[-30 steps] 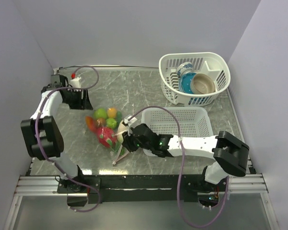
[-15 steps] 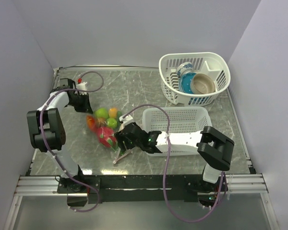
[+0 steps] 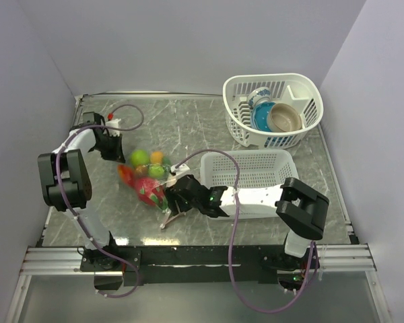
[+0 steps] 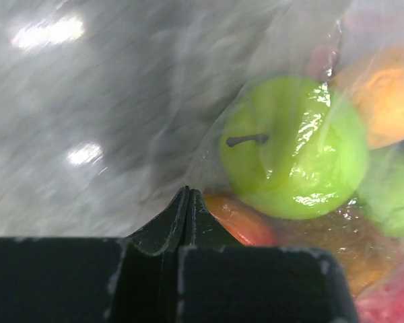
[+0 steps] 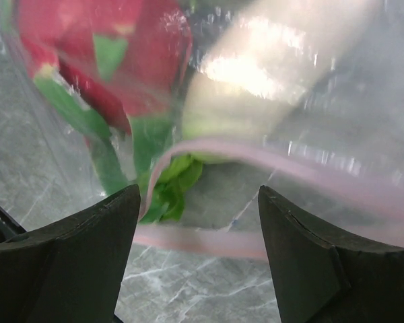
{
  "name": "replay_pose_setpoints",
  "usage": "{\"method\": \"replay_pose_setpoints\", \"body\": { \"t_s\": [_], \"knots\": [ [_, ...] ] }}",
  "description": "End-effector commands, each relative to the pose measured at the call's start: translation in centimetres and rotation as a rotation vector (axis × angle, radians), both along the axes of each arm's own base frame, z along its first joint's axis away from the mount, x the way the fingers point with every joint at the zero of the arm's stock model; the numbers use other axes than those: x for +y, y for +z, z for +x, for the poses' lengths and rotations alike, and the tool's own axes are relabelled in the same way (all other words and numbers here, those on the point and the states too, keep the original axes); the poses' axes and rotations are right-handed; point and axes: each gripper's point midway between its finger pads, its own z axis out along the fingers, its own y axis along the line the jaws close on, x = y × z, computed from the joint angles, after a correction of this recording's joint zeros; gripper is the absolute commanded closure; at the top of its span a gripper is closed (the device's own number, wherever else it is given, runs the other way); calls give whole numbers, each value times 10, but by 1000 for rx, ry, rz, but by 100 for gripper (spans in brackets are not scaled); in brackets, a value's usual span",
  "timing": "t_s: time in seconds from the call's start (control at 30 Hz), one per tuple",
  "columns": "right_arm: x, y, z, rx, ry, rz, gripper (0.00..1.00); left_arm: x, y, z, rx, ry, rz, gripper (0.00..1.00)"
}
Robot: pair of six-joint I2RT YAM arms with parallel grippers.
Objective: Open the zip-top bag and remove the fake food
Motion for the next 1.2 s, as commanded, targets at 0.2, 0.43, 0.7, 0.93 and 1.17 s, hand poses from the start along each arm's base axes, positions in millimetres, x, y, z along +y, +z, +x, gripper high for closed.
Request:
{"method": "replay_pose_setpoints", "body": {
  "t_s": [0.2,0.43,0.7,0.93,1.17],
  "knots": [
    [3,16,-8,-41,40,65,25,32,9,1,-62,27,134,99],
    [-6,23,-3,-83,17,71,27,33,7,4,-60,25,146,99],
    [-2,21,9,-108,-33,62,32,28,13,3,-67,13,136,99],
    [36,12,29,-119,-44,47,29,12,22,-6,-74,-13,109,99],
    [63,17,52,-135,-98,0,9,-5,36,-16,-90,-46,83,99]
  ]
}}
